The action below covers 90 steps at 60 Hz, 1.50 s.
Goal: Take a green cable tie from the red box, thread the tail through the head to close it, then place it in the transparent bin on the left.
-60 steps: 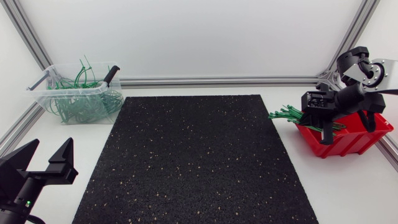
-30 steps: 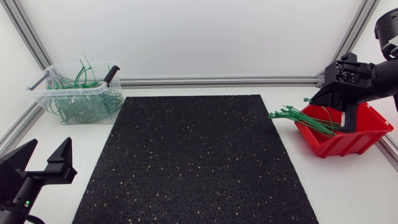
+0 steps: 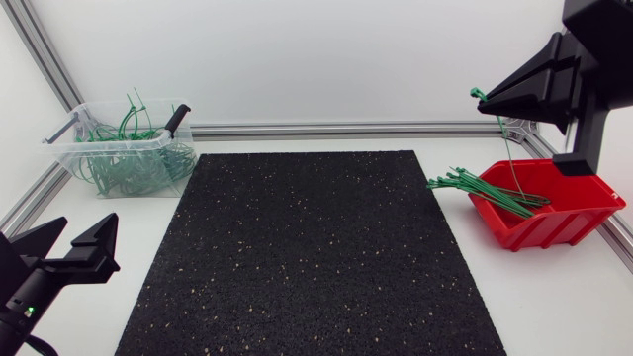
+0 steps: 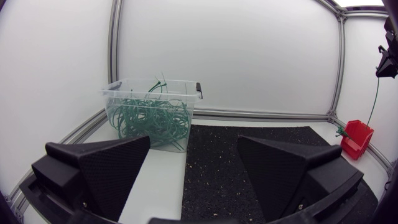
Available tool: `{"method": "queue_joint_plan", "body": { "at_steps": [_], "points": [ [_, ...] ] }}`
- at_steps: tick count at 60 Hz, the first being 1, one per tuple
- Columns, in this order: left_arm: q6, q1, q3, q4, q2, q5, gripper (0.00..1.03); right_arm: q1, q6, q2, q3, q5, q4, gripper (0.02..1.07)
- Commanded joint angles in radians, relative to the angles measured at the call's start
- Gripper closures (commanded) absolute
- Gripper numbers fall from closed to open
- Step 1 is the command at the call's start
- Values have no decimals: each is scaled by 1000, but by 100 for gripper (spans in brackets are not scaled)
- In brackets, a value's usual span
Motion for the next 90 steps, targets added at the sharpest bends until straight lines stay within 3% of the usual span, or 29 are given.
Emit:
{"method": "queue_joint_plan", "body": {
  "at_steps": [1,10,16,27,51,71,81,90],
  "points": [
    [-54,-11,87,-28,60,8,5,95,154,2,12,38,-22,101],
    [-103,-17,172,-99,100,72,5,182,367,12,40,58,-18,101],
    [-117,-34,205,-107,156,84,5,283,502,22,42,147,-5,101],
    [-149,-149,254,-111,248,84,5,437,640,38,-34,272,40,101],
    [-163,-333,399,-97,465,83,5,572,919,135,-61,315,115,101],
    [-157,-470,472,-65,616,121,6,581,1117,180,-93,321,235,101],
    [-158,-491,523,-62,684,207,6,570,1163,232,-69,319,265,101],
    [-187,-488,567,-71,722,350,6,566,1191,264,-61,308,299,101]
  ]
}}
